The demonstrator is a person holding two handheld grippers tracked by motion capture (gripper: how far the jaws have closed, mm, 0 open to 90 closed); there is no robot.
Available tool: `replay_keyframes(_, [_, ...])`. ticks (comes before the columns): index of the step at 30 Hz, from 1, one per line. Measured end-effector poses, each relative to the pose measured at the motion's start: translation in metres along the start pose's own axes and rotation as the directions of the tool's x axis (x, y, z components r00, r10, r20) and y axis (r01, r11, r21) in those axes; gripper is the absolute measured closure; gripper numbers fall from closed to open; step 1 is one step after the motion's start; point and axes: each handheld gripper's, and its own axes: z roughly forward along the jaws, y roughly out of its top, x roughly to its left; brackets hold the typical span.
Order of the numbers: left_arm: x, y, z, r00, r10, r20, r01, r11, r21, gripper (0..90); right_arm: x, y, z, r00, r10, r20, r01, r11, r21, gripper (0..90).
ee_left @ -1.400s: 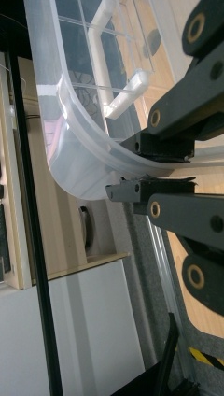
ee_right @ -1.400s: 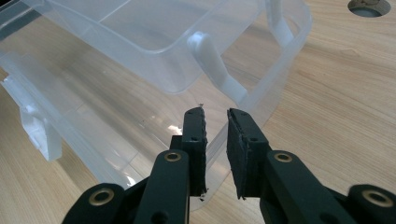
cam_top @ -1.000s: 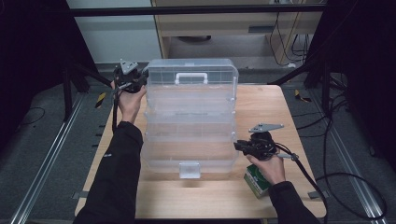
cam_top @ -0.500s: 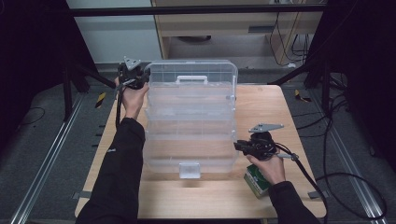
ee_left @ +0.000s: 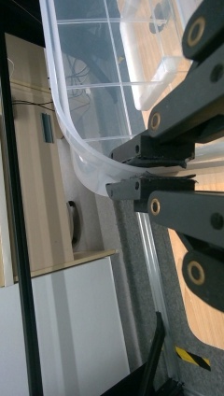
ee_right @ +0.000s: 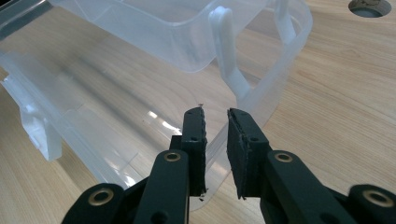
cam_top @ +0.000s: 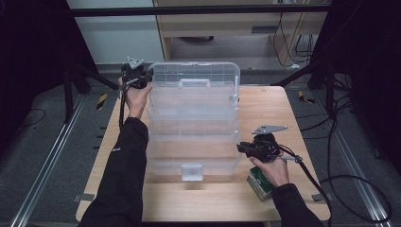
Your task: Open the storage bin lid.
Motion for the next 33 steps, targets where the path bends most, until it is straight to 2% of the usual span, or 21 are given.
replay_keyframes(11, [0.002, -0.004, 0.009, 1.0000, 0.003, 0.001, -0.003, 0.9999, -0.010, 84.1, 0.000, 0.000, 0.000, 1.0000, -0.003, 0.002, 0.003, 1.000, -0.002, 77.0])
replay_keyframes(17, [-0.001, -0.001, 0.013, 0.9999, 0.008, -0.014, -0.008, 0.9998, 0.016, 84.0, 0.000, 0.000, 0.000, 1.0000, -0.001, -0.001, 0.001, 1.000, -0.003, 76.9])
replay_keyframes(21, [0.000, -0.002, 0.013, 0.9999, 0.005, -0.012, -0.004, 0.9999, 0.016, 83.9, 0.000, 0.000, 0.000, 1.0000, -0.002, -0.001, 0.002, 1.000, -0.003, 76.9])
replay_keyframes(24, [0.000, -0.002, 0.014, 0.9999, 0.013, -0.012, -0.012, 0.9998, 0.016, 82.2, 0.000, 0.000, 0.000, 1.0000, -0.003, -0.001, 0.003, 1.000, -0.003, 76.9])
replay_keyframes(26, [0.000, -0.002, 0.015, 1.0000, -0.001, -0.006, 0.002, 0.9999, 0.015, 80.0, 0.000, 0.000, 0.000, 1.0000, -0.003, -0.001, 0.003, 1.000, -0.003, 76.8])
replay_keyframes(27, [-0.002, -0.003, 0.016, 0.9997, 0.016, -0.018, -0.015, 0.9997, 0.020, 76.7, 0.000, 0.000, 0.000, 1.0000, -0.005, -0.001, 0.005, 1.000, -0.003, 76.9])
replay_keyframes(30, [-0.002, -0.003, 0.016, 0.9993, 0.024, -0.028, -0.023, 0.9992, 0.033, 75.4, 0.000, 0.000, 0.000, 1.0000, -0.008, -0.001, 0.008, 1.000, -0.003, 76.9])
replay_keyframes(32, [0.001, -0.005, 0.015, 0.9995, 0.010, -0.028, -0.009, 0.9994, 0.034, 75.5, 0.000, 0.000, 0.000, 0.9999, -0.010, -0.002, 0.010, 1.000, -0.002, 76.9])
replay_keyframes(33, [0.005, -0.007, 0.013, 0.9997, -0.013, -0.019, 0.013, 0.9996, 0.023, 76.0, 0.000, 0.000, 0.000, 0.9999, -0.014, 0.001, 0.014, 1.000, -0.004, 76.9])
